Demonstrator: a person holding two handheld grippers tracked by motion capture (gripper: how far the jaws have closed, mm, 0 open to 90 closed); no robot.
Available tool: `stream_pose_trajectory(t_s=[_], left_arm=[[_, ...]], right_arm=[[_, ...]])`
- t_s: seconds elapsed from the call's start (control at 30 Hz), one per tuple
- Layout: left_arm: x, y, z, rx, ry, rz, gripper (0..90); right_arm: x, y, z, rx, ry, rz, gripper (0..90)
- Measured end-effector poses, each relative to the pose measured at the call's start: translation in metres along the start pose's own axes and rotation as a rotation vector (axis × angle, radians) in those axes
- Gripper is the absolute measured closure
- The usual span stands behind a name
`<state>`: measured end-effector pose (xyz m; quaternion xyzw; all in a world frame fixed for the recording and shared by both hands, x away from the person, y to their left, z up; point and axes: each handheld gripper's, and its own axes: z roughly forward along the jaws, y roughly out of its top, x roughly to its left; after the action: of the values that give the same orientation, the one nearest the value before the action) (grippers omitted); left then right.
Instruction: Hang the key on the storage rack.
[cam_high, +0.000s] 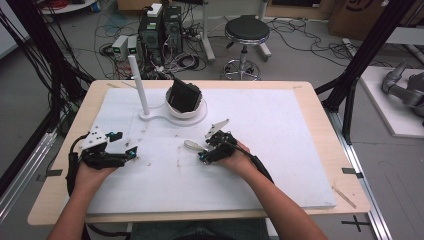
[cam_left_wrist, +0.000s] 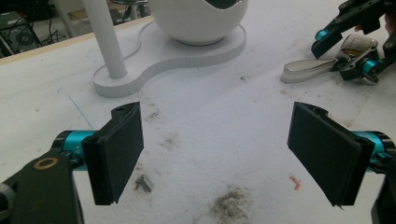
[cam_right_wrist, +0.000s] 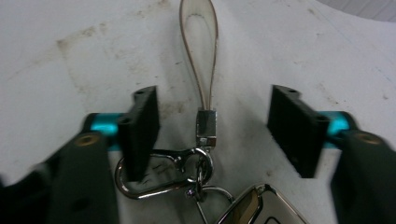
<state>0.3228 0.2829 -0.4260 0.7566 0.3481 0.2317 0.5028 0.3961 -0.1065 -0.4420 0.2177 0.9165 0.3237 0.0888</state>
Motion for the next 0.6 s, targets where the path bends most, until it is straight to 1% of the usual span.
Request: stream_pose_trajectory(t_s=[0.03,0.1,0.13,0.17,0.23,0.33,0.43,0.47,0.53,0.6], left_arm=[[0.0,0.0,0.0,-0.002,0.002,-0.001,18.4],[0.0,0.0,-0.001,-0.001,0.002,0.002,18.4],[0.0,0.0,-0.001,-0.002,0.003,0.001,18.4],[-0.001,0.0,-0.001,-0.002,0.003,0.001,18.4],[-0.001,0.0,-0.002,0.0,0.005,0.003,18.4],[-0.001,0.0,-0.003,-0.001,0.008,0.004,18.4],[0.0,0.0,-0.004,-0.004,0.011,0.0,18.4],[0.0,0.0,-0.004,-0.003,0.011,0.003,18.5],[0.0,0.0,-0.004,-0.005,0.012,-0.003,18.5],[0.001,0.0,-0.005,-0.005,0.012,-0.001,18.5]], right_arm=[[0.001,0.0,-0.001,0.003,0.001,0.001,47.8],[0.002,0.0,-0.002,0.003,0.001,-0.012,55.3],[0.003,0.0,-0.002,0.004,0.008,-0.009,62.3],[0.003,0.001,-0.002,0.003,0.012,-0.019,67.2],[0.005,0.0,-0.003,-0.001,0.012,-0.033,80.9],[0.007,0.001,-0.003,0.006,-0.005,-0.06,82.7],[0.008,0.001,-0.005,0.005,-0.007,-0.057,82.9],[0.009,0.002,-0.007,-0.006,-0.012,-0.049,82.8],[0.007,0.004,-0.014,-0.062,-0.015,-0.044,82.9],[0.006,0.007,-0.023,-0.112,-0.021,-0.027,82.9]])
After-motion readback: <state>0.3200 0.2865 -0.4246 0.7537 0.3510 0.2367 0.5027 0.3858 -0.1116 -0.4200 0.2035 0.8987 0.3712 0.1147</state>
